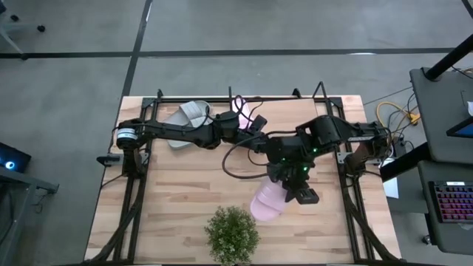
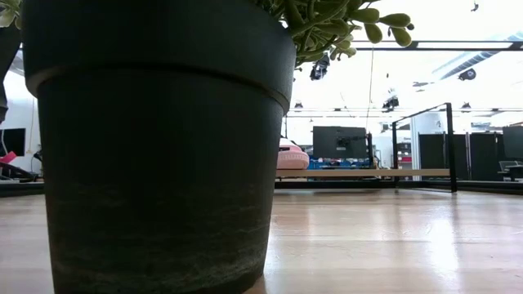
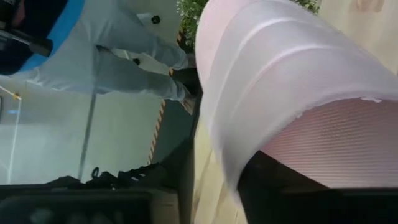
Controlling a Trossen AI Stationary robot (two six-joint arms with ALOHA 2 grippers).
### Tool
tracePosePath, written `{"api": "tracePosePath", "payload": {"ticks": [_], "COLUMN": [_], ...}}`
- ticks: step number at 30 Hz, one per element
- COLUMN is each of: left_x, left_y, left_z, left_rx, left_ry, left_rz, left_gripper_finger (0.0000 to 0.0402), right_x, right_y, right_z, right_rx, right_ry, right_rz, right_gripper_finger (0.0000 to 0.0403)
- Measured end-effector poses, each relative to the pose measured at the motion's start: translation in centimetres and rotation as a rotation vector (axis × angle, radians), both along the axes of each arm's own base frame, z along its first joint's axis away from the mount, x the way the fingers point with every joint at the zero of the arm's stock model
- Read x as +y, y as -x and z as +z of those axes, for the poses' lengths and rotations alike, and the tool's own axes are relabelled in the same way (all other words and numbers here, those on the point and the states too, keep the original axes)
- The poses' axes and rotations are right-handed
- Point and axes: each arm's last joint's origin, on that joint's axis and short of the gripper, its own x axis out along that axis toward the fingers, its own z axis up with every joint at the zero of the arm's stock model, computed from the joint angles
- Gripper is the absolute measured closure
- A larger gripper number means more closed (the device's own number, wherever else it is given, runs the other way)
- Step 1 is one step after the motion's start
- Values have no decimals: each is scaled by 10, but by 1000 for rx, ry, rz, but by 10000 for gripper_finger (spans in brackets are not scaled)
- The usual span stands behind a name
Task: Pick and place slides into the shelf
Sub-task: Put the pink slipper on the shelf
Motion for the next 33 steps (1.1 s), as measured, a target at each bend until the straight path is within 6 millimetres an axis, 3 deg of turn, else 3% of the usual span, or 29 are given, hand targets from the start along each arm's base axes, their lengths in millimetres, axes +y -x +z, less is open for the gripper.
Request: {"api": "tracePosePath", "payload": {"ticks": [8, 14, 23, 33], "left_x": [1, 2, 2, 2], "left_y": [0, 0, 1, 2], "left_z": [0, 0, -3, -2], "left_rx": [-1, -1, 2, -1], "left_ry": [-1, -2, 1, 4], "left_rz": [11, 12, 25, 37], "left_gripper_finger": [400, 401, 401, 401], "right_x": [-3, -5, -12, -33], "right_y": [-1, -2, -2, 2], "right_z": [0, 0, 2, 23], "right_rx": [15, 17, 12, -77], "right_ry": [-23, -25, -26, -10], "right_rz": [-20, -31, -52, -135], "right_gripper_finger": [235, 206, 202, 202]}}
